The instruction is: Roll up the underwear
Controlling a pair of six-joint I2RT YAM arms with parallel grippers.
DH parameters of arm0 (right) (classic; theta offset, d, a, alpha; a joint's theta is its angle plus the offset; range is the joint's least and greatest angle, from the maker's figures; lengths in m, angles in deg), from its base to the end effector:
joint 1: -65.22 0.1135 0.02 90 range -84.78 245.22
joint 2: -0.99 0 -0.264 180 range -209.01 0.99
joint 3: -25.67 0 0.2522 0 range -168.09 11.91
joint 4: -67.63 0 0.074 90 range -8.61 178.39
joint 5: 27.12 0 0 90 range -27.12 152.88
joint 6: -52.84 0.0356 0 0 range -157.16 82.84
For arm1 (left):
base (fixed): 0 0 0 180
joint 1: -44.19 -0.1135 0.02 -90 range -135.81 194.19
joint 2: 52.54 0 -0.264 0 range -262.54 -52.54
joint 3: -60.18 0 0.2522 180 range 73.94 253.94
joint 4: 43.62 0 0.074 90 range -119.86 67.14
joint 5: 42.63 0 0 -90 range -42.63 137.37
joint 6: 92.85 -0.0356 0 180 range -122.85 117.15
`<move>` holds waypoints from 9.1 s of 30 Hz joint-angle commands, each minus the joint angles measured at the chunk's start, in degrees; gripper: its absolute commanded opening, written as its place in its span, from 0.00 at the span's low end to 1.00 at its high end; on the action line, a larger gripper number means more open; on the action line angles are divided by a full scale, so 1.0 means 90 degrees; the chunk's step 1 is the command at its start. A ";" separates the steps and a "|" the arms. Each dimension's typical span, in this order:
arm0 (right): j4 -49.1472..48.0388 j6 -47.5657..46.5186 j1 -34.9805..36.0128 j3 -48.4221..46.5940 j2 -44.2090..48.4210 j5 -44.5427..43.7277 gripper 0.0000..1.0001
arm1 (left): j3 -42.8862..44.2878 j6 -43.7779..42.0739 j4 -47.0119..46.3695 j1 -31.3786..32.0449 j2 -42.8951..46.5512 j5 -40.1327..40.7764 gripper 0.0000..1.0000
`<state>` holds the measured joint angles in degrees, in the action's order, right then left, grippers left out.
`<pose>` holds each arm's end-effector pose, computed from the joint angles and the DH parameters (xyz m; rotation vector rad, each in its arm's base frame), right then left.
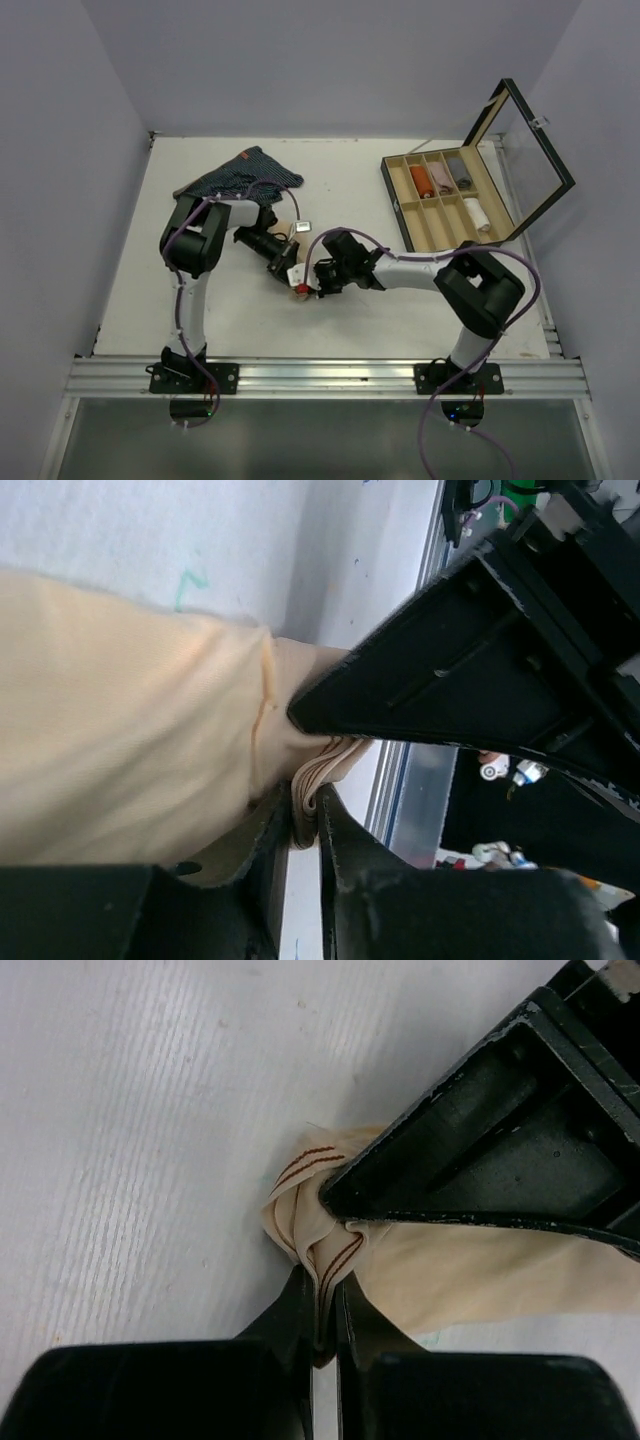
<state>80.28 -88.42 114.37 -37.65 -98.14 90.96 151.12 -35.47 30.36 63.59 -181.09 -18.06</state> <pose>0.2073 0.2654 0.1477 -1.9497 1.3338 0.5716 0.3209 -0.1473 0.0835 -0.8046 -2.3331 1.6169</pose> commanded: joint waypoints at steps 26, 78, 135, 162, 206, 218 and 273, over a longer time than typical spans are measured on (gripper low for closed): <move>0.4448 0.3624 -0.1378 -0.4764 -0.4579 0.3834 0.00 | -0.4327 -0.0906 -0.3896 0.0831 0.7818 0.4339 0.46; 0.5135 0.2690 -0.3224 -0.4349 -0.1087 0.2906 0.46 | -0.0444 -0.2713 0.0667 0.0570 0.0555 0.2495 0.02; 0.4741 0.2091 -0.0148 -0.3612 -0.2215 0.2739 0.00 | -0.0771 -0.1366 -0.2286 -0.1997 0.4288 0.2044 0.55; 0.5318 0.3684 -0.0978 -0.5294 -0.5069 0.3550 0.00 | -0.4318 -0.1297 -0.3996 0.2022 0.6912 0.4603 0.64; 0.2742 0.1332 -0.0393 -0.2023 0.0097 0.0641 0.64 | -0.0227 -0.2303 -0.0374 0.0452 -0.0081 0.2934 0.13; 0.1910 0.0775 0.0135 -0.1593 -0.0626 0.0513 0.61 | -0.0207 -0.2235 -0.0471 0.0423 -0.0150 0.2914 0.23; 0.5806 0.4114 -0.1086 -0.5773 -0.5392 0.3443 0.00 | -0.4602 -0.1639 -0.4613 0.2415 0.5886 0.5336 0.51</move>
<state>136.98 -51.09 104.25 -90.39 -142.95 133.38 108.70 -51.01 -9.07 85.01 -126.19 28.37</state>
